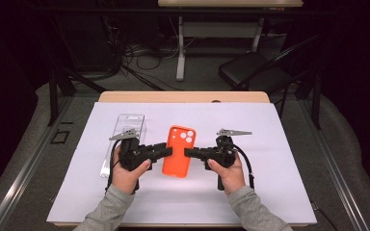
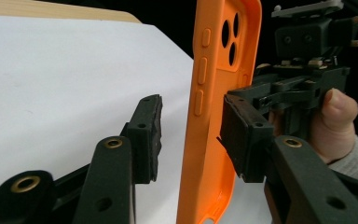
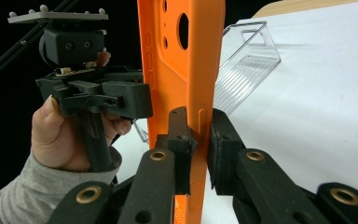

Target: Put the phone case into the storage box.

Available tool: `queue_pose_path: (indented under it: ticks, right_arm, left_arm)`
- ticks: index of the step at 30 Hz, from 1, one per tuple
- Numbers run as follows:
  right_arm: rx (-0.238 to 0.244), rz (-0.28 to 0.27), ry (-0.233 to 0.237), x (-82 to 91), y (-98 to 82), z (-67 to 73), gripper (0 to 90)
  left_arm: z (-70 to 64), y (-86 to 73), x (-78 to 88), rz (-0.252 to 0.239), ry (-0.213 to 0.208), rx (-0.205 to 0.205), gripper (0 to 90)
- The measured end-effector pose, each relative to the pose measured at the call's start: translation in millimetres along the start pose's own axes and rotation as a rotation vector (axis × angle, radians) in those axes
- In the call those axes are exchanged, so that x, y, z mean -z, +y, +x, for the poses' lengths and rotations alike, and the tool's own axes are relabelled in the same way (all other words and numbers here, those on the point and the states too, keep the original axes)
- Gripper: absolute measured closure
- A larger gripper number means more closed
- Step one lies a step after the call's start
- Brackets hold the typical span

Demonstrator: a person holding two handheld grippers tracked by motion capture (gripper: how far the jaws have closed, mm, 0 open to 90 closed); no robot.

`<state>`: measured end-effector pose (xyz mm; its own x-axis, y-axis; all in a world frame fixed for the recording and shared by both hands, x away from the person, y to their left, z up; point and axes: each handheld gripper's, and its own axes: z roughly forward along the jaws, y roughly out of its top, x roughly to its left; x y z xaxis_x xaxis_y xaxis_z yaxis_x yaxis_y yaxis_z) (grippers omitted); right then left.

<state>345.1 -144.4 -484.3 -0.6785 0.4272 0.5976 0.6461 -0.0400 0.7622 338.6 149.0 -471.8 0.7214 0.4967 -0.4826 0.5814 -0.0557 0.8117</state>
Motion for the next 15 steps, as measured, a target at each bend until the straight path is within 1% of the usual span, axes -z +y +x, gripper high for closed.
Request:
queue_pose_path:
  ticks: [2, 3, 5, 6, 7, 10, 13, 15]
  right_arm:
    - [0.007, 0.001, -0.017, 0.7, 0.2, 0.1, 81.0]
    - [0.009, 0.002, -0.024, 1.0, 0.3, -0.2, 81.1]
    - [0.015, 0.001, -0.033, 0.9, 0.2, 0.0, 81.1]
    - [0.015, 0.001, -0.033, 0.9, 0.2, 0.0, 81.1]
    - [0.031, 0.006, -0.043, 0.8, 0.2, 0.5, 81.0]
    - [0.034, 0.003, -0.048, 0.6, 0.1, 0.8, 81.0]
    - [0.037, 0.005, -0.058, 0.9, 0.1, 1.2, 81.0]
    - [0.041, 0.006, -0.066, 1.2, 0.4, 1.5, 81.0]
  left_arm:
    - [-0.5, 0.0, -0.4, -0.004, 0.013, -0.012, 55.8]
    - [-0.5, 0.2, -0.7, -0.001, 0.014, -0.011, 54.6]
    - [-0.8, 0.4, -1.8, 0.012, 0.02, -0.011, 52.9]
    - [-0.8, 0.4, -2.2, 0.018, 0.028, -0.02, 52.9]
    - [-1.0, 0.3, -2.8, 0.014, 0.036, -0.028, 49.5]
    - [-0.6, 0.4, -4.1, 0.022, 0.049, -0.037, 47.6]
    - [-1.4, 0.2, -5.3, 0.03, 0.049, -0.038, 47.6]
    - [-2.2, 0.4, -6.7, 0.044, 0.051, -0.047, 47.5]
